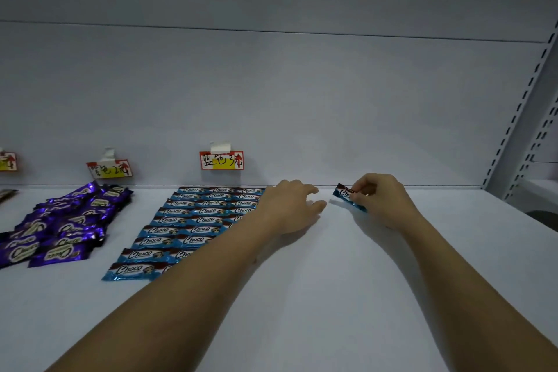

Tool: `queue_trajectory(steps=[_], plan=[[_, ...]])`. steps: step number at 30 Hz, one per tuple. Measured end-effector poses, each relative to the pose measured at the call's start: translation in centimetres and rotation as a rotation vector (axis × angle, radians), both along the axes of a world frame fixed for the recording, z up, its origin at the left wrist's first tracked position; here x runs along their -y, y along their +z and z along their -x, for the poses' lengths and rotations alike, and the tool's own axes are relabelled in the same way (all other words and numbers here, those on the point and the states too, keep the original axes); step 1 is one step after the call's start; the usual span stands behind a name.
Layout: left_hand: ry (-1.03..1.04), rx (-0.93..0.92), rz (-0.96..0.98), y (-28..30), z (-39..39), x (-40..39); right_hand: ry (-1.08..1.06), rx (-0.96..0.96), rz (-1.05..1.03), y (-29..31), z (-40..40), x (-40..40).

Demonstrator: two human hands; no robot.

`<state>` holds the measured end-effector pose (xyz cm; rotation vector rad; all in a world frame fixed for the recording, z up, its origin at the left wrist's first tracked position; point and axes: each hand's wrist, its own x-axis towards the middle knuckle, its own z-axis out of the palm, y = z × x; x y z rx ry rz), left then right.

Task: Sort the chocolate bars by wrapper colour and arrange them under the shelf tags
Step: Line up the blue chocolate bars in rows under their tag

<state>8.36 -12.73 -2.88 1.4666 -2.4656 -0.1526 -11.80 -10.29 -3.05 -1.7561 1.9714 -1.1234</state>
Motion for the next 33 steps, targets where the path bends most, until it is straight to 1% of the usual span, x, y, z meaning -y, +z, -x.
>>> queue_trajectory(steps=[4, 7, 9, 13, 16, 20, 24, 27, 30, 33], plan=[[0.012, -0.052, 0.019, 0.6, -4.2, -1.7, 0.084, 0.029, -0.020, 0.5, -1.7, -1.2], [0.036, -0.159, 0.044, 0.6, -8.3, -3.6, 0.159, 0.082, -0.023, 0.7, -4.1, -2.2], [0.068, -0.193, 0.077, 0.2, -11.4, -5.0, 0.218, 0.110, -0.035, 0.9, -6.3, -2.7], [0.069, -0.228, 0.092, -0.8, -18.0, -7.6, 0.327, 0.030, -0.094, 1.6, -11.5, -3.7], [0.042, -0.275, 0.096, -1.8, -21.6, -9.6, 0.455, 0.028, -0.160, 1.4, -14.9, -5.1], [0.011, -0.305, 0.115, -3.1, -22.9, -11.0, 0.529, 0.095, -0.109, 0.6, -17.6, -7.2], [-0.005, -0.249, 0.176, -3.6, -22.7, -11.0, 0.457, 0.126, 0.000, -1.4, -18.6, -8.9], [-0.001, -0.224, 0.149, -3.8, -22.9, -10.8, 0.430, 0.125, 0.029, -1.9, -18.6, -9.3], [0.002, -0.198, 0.105, -3.9, -22.8, -10.7, 0.429, 0.075, 0.011, -1.9, -18.4, -9.3], [0.006, -0.186, 0.096, -3.7, -22.7, -10.8, 0.413, -0.068, 0.027, -2.2, -18.4, -9.2]])
